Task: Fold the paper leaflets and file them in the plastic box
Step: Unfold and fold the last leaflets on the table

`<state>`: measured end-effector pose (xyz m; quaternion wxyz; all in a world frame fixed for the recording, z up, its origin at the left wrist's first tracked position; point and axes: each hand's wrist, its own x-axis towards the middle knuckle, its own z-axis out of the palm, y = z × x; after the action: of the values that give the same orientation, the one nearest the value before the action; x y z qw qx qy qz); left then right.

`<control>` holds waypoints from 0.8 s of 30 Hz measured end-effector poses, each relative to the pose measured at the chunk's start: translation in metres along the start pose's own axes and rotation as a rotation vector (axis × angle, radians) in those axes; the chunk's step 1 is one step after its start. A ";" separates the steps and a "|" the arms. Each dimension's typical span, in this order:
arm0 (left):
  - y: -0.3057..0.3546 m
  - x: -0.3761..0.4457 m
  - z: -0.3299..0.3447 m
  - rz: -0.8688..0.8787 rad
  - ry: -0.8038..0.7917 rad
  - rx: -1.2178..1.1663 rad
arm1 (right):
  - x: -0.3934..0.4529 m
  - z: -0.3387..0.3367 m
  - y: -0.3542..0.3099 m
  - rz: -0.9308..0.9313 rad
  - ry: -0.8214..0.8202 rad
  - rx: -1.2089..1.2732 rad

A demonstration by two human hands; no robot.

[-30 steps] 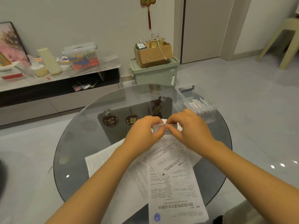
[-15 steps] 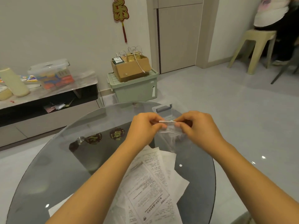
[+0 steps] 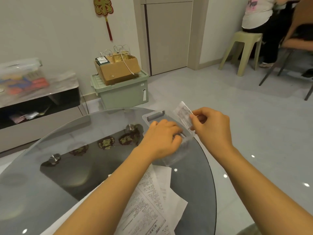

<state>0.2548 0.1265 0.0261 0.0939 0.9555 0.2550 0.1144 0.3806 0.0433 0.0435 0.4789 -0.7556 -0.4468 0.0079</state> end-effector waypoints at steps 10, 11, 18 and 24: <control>-0.004 0.002 -0.001 -0.012 -0.064 0.079 | -0.003 0.010 -0.005 -0.019 -0.069 -0.332; -0.005 0.002 0.000 -0.010 -0.057 0.075 | -0.003 0.010 -0.005 -0.030 -0.072 -0.364; -0.007 0.001 0.004 -0.016 -0.025 0.022 | -0.004 0.022 -0.010 -0.054 -0.177 -0.439; -0.009 0.001 0.008 -0.039 0.020 -0.046 | 0.002 0.020 -0.010 0.012 -0.293 -0.514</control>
<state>0.2541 0.1338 0.0165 0.1157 0.9468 0.2716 0.1280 0.3658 0.0602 0.0410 0.2021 -0.8455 -0.4942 0.0062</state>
